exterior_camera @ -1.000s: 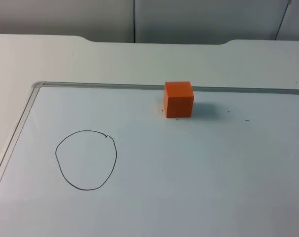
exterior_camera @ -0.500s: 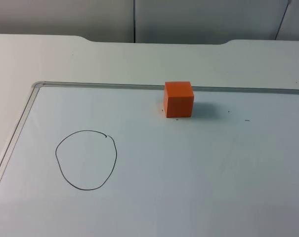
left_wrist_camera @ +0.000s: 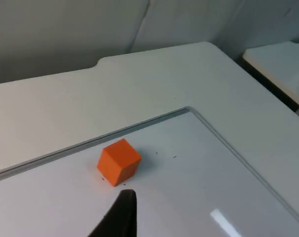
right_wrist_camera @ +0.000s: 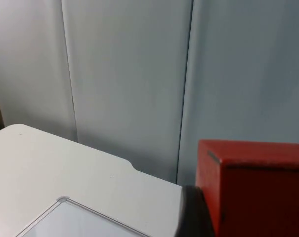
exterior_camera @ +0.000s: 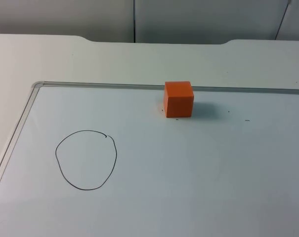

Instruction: Pick up one cube with the left hand and another cube with the right hand. First place the cube in the right hand at the target position, then stack the cube in the left hand on top.

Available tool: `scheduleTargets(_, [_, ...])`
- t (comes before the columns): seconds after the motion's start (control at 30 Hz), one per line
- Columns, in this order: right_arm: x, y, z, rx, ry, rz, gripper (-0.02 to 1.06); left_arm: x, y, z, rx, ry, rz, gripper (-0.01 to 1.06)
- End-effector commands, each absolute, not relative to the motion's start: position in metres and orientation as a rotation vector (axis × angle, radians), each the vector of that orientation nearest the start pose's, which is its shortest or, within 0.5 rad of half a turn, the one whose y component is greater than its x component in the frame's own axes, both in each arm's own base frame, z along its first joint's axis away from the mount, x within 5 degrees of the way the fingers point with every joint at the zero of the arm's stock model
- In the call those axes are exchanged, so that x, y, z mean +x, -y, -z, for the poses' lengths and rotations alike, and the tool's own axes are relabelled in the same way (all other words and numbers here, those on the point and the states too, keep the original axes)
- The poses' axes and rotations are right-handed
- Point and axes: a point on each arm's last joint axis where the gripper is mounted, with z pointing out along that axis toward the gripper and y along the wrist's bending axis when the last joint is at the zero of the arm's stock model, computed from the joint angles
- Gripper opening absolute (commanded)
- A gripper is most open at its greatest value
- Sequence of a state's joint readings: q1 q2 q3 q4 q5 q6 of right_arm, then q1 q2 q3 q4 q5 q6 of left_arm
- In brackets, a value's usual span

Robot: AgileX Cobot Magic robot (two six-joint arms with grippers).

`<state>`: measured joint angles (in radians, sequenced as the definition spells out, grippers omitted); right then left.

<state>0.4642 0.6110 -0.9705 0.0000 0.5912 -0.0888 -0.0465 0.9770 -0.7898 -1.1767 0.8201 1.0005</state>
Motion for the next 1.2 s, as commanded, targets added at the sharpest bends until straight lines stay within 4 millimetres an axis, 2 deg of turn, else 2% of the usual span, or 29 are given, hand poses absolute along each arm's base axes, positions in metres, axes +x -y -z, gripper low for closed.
scheduleTargets(0.0, [0.086, -0.044, -0.433, -0.459, -1.636, -0.291, 0.00, 0.207, 0.075, -0.357, 0.521, -1.948, 0.861, 1.04])
scheduleTargets(0.03, [0.086, -0.044, -0.433, -0.459, -1.636, -0.291, 0.00, 0.207, 0.075, -0.357, 0.521, -1.948, 0.861, 1.04])
scheduleTargets(0.17, [0.086, -0.044, -0.434, -0.452, -1.626, -0.301, 0.00, 0.237, 0.098, -0.365, 0.631, -1.923, 0.802, 1.04])
scheduleTargets(0.2, [0.086, -0.044, -0.434, -0.452, -1.626, -0.301, 0.00, 0.237, 0.098, -0.365, 0.631, -1.923, 0.802, 1.04])
scheduleTargets(0.33, [0.086, -0.044, -0.434, -0.436, -1.632, -0.316, 0.00, 0.262, 0.137, -0.356, 0.804, -1.928, 0.668, 1.04])
scheduleTargets(0.37, [0.086, -0.044, -0.434, -0.436, -1.632, -0.316, 0.00, 0.262, 0.137, -0.356, 0.804, -1.928, 0.668, 1.04])
scheduleTargets(0.4, [0.086, -0.044, -0.434, -0.432, -1.633, -0.320, 0.00, 0.272, 0.149, -0.349, 0.851, -1.949, 0.656, 1.04])
scheduleTargets(0.43, [0.086, -0.044, -0.434, -0.432, -1.633, -0.320, 0.00, 0.274, 0.153, -0.348, 0.864, -1.952, 0.655, 1.04])
scheduleTargets(0.53, [0.086, -0.045, -0.434, -0.426, -1.636, -0.343, 0.00, 0.294, 0.177, -0.329, 0.938, -1.995, 0.682, 1.04])
scheduleTargets(0.57, [0.086, -0.045, -0.434, -0.426, -1.636, -0.343, 0.00, 0.294, 0.177, -0.329, 0.938, -1.995, 0.682, 1.04])
scheduleTargets(0.67, [0.086, -0.045, -0.434, -0.426, -1.636, -0.344, 0.00, 0.305, 0.201, -0.307, 1.067, -2.015, 0.631, 1.04])
scheduleTargets(0.73, [0.086, -0.045, -0.434, -0.426, -1.636, -0.344, 0.00, 0.310, 0.209, -0.303, 1.056, -2.036, 0.628, 1.04])
scheduleTargets(0.87, [0.086, -0.045, -0.434, -0.425, -1.639, -0.348, 0.00, 0.336, 0.233, -0.278, 1.091, -2.156, 0.584, 1.04])
scheduleTargets(0.9, [0.086, -0.045, -0.434, -0.425, -1.639, -0.348, 0.00, 0.336, 0.233, -0.278, 1.091, -2.156, 0.584, 1.04])
scheduleTargets(1.03, [0.085, -0.046, -0.433, -0.423, -1.650, -0.364, 0.00, 0.367, 0.247, -0.246, 1.152, -2.323, 0.539, 1.04])
scheduleTargets(1.1, [0.085, -0.046, -0.433, -0.423, -1.652, -0.364, 0.00, 0.371, 0.249, -0.243, 1.148, -2.343, 0.537, 1.04])
scheduleTargets(1.17, [0.085, -0.046, -0.433, -0.423, -1.652, -0.366, 0.00, 0.387, 0.255, -0.227, 1.122, -2.437, 0.499, 1.04])
